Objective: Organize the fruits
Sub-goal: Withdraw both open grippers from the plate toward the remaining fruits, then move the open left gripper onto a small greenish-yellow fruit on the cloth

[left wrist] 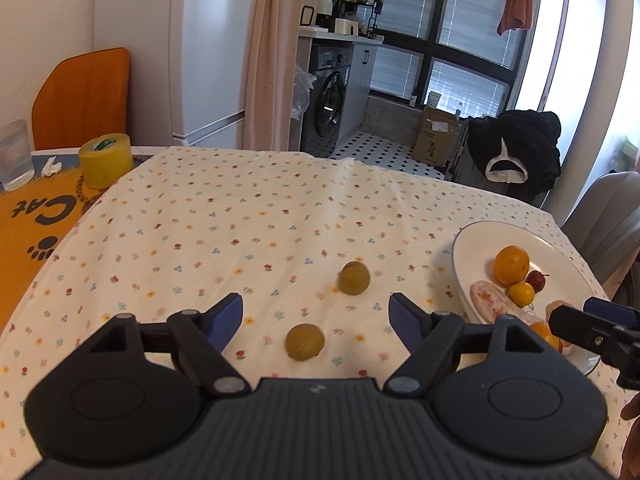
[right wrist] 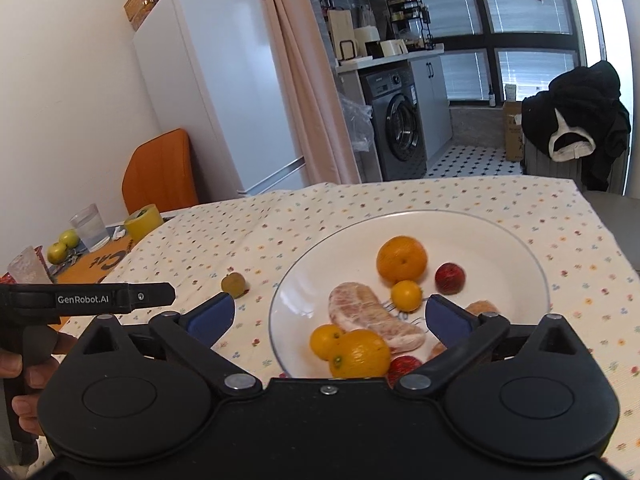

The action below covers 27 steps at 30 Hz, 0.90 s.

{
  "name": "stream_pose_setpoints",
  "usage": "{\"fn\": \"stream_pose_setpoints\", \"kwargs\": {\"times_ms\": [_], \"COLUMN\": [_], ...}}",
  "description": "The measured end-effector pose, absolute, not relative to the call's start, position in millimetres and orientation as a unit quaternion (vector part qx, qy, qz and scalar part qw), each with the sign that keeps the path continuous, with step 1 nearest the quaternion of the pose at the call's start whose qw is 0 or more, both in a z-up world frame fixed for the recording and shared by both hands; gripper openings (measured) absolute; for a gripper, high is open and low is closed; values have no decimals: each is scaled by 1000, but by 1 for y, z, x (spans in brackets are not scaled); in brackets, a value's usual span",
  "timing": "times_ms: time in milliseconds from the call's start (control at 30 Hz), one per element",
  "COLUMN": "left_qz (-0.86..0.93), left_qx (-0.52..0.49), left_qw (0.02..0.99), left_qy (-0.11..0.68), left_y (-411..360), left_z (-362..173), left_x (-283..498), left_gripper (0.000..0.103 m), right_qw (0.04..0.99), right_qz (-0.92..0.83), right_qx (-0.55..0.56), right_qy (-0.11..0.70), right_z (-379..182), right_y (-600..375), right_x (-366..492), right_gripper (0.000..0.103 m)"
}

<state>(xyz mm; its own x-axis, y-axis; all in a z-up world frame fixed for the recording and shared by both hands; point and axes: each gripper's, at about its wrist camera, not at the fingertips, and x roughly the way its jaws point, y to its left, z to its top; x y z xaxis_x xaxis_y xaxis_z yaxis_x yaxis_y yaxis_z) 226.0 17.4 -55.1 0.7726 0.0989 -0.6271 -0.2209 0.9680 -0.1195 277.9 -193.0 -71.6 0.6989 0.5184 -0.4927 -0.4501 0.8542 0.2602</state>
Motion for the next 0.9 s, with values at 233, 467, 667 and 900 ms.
{"fn": "stream_pose_setpoints", "kwargs": {"times_ms": [233,467,667,900], "left_qz": [89,85,80,83], "left_qx": [-97,-97,-95,-98], "left_qw": [932,926,926,927], "left_qy": [339,355,356,352], "left_y": [24,23,21,23], "left_z": [-68,-82,-89,-95], "left_x": [222,223,226,229], "left_gripper": [79,84,91,92], "right_qw": [914,905,903,904], "right_qz": [275,292,294,292], "right_qx": [53,57,53,53], "right_qy": [292,303,308,308], "right_z": [-73,-73,-74,-74], "right_y": [-179,-166,-160,-156], "right_x": [273,270,269,271], "right_gripper": [103,103,103,103]}}
